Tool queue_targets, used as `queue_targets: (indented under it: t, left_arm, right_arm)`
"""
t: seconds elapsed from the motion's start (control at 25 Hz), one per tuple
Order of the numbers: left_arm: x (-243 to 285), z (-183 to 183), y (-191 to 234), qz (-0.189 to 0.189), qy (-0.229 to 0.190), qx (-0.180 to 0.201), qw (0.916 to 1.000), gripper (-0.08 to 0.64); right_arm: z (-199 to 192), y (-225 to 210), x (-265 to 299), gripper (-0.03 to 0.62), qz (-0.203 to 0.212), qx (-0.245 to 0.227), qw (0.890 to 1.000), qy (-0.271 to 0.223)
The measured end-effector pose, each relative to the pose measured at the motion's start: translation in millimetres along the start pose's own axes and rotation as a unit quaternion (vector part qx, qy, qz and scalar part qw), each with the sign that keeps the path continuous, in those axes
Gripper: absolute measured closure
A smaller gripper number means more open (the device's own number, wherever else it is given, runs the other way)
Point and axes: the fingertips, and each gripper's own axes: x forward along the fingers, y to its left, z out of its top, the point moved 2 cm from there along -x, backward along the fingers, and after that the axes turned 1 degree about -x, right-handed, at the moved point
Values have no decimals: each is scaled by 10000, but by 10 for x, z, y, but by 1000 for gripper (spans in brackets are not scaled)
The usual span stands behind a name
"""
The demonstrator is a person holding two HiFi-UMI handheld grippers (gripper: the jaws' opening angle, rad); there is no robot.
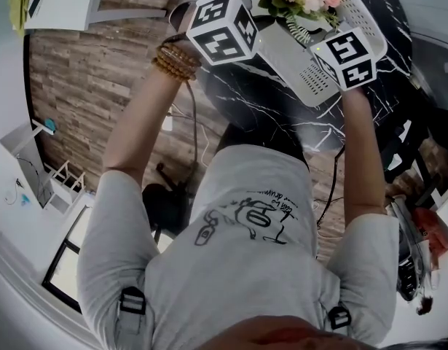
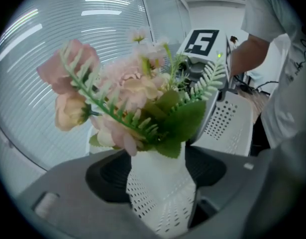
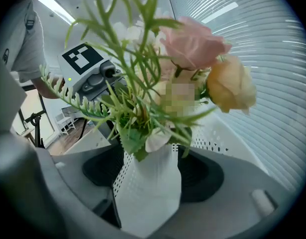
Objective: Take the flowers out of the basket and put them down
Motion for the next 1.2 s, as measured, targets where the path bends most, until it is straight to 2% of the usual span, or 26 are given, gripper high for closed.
queue_targets:
  t: [0.76,1.2]
  left_arm:
    - [149,-8,7,-50,106,315,9994,282]
    - [135,3,-2,-49,101,330,9994,291]
  right_arm:
    - [-82,-56,93,316,144,29,9996,-222]
    - [-70,-49,81,322,150,-27,9997,-189]
